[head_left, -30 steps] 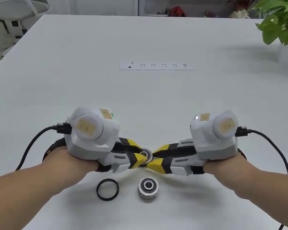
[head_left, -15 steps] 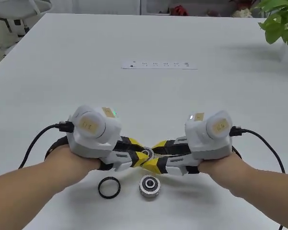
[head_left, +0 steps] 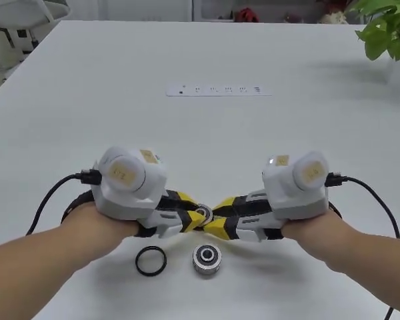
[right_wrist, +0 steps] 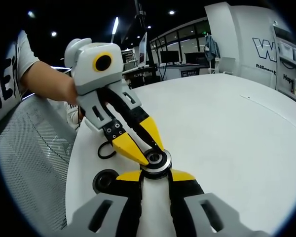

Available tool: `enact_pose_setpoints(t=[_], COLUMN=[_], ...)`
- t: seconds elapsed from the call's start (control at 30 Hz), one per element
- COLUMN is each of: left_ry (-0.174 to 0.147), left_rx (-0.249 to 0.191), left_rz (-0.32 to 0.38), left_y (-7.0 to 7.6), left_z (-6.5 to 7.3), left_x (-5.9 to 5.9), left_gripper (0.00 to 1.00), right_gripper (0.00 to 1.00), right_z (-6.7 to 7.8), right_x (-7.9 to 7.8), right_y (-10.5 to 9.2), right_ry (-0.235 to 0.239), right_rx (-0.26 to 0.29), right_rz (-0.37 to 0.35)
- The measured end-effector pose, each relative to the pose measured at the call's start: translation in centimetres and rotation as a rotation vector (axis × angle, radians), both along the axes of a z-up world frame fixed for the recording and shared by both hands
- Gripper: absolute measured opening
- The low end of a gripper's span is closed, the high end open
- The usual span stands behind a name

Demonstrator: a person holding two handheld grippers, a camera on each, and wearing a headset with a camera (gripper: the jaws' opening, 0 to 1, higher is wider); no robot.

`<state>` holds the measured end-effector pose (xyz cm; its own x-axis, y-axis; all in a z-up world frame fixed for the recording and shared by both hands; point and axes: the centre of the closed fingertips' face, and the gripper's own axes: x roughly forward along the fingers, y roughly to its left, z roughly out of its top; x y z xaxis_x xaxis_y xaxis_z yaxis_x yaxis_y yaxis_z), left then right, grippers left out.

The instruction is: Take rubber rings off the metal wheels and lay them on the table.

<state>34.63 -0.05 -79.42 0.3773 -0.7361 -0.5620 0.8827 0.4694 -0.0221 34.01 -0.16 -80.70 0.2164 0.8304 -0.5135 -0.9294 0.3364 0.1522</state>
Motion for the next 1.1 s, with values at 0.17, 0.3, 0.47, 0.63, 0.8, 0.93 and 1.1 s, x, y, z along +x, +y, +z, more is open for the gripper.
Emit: enact_pose_setpoints(t=[0.17,0.3,0.47,0.63,0.8,0.93,1.1], left_ry=[0.000,0.001,0.001,-0.002,-0.006,-0.010,-0.013], left_rx=[-0.003,-0.005,-0.005,-0.005,0.007,0.010,0.017], left_rz=[0.002,0.005,0.006,0.007,0.004,0.005,0.007], left_y=[0.02,0.06,0.10,0.10,0.11,0.14,0.13], left_z=[0.02,0.02,0.02,0.03,0.00,-0.02,0.00], left_x=[0.03,0.06,0.05,0.05,0.03,0.03,0.03], left_gripper=[0.13,0.13,0.13,0.13,0.13,0.13,0.12], right_gripper=[0.11,0.08,0.03,0.00,0.00,0.00,0.00], right_z=[-0.05,-0.09,-0.14,-0.11,-0.06,0.04,0.11], right_x=[0.03,0.02,0.09,0.24,0.35,0.37,0.48], right_y=[-0.17,-0.33,-0.49,-0.74,-0.76,-0.85,-1.00], right_ry=[0.002,0.024,0.054,0.094,0.139,0.169,0.212], right_rx=[-0.003,0.006,0.021,0.050,0.078,0.090,0.099], right_rz=[0.003,-0.008,-0.025,-0.055,-0.085,-0.105,-0.136])
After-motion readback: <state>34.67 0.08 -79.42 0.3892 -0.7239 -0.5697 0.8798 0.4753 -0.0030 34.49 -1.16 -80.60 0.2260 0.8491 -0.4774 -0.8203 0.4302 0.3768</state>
